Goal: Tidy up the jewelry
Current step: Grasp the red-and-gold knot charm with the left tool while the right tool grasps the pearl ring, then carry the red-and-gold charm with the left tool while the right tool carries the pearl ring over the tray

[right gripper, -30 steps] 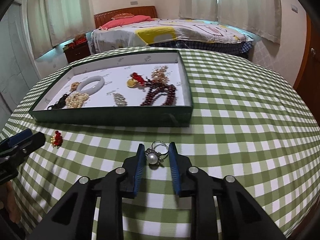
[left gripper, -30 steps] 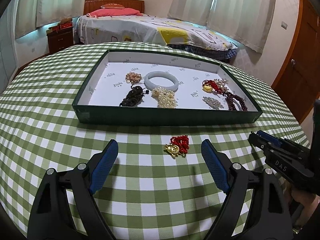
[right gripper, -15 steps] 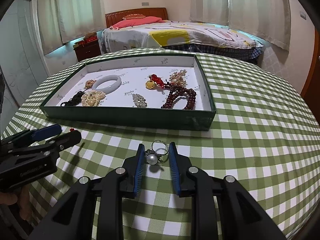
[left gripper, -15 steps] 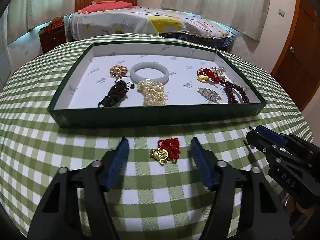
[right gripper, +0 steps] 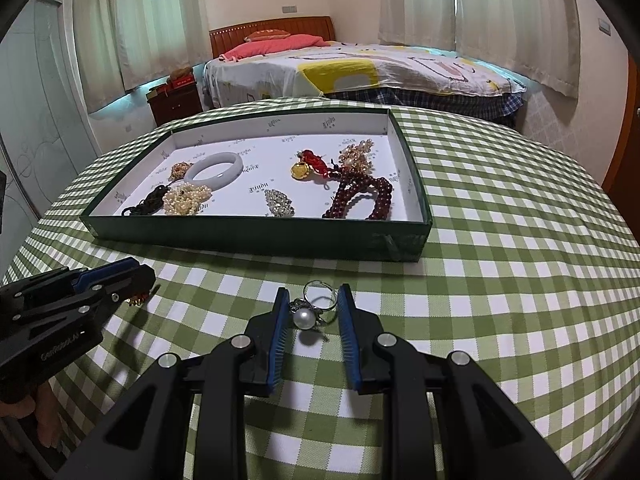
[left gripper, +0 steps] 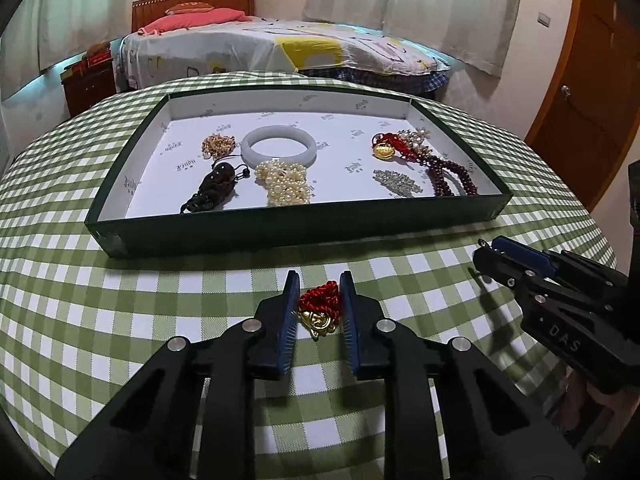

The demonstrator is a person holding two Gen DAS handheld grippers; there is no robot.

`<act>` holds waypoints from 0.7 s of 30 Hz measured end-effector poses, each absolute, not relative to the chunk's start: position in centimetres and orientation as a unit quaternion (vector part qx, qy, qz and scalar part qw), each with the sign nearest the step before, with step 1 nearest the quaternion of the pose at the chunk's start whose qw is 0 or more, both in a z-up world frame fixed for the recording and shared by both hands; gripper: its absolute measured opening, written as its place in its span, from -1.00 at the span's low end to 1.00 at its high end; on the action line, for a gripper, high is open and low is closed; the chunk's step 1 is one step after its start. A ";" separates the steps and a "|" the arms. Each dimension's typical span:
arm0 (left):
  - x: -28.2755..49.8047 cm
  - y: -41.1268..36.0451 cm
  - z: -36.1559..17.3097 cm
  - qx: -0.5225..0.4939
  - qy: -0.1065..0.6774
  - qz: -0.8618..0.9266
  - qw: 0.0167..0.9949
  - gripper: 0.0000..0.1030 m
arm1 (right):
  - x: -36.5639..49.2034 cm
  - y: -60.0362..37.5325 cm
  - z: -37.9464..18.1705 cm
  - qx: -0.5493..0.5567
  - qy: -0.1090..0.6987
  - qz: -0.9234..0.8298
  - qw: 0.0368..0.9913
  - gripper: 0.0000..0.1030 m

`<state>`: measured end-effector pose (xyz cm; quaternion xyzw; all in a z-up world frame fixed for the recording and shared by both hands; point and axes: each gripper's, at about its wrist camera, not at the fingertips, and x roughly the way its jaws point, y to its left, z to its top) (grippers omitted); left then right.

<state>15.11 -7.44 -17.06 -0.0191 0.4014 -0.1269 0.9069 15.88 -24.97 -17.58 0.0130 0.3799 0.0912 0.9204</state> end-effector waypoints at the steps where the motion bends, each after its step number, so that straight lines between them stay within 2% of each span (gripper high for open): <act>1: 15.0 -7.5 -16.9 -0.018 0.398 -0.128 0.908 -0.61 | 15.9 -25.0 -17.5 0.013 0.379 0.091 0.921 -0.50; 21: 14.1 -6.6 -14.7 -0.015 0.362 -0.124 0.924 -0.63 | 15.5 -24.5 -16.6 0.008 0.365 0.094 0.926 -0.50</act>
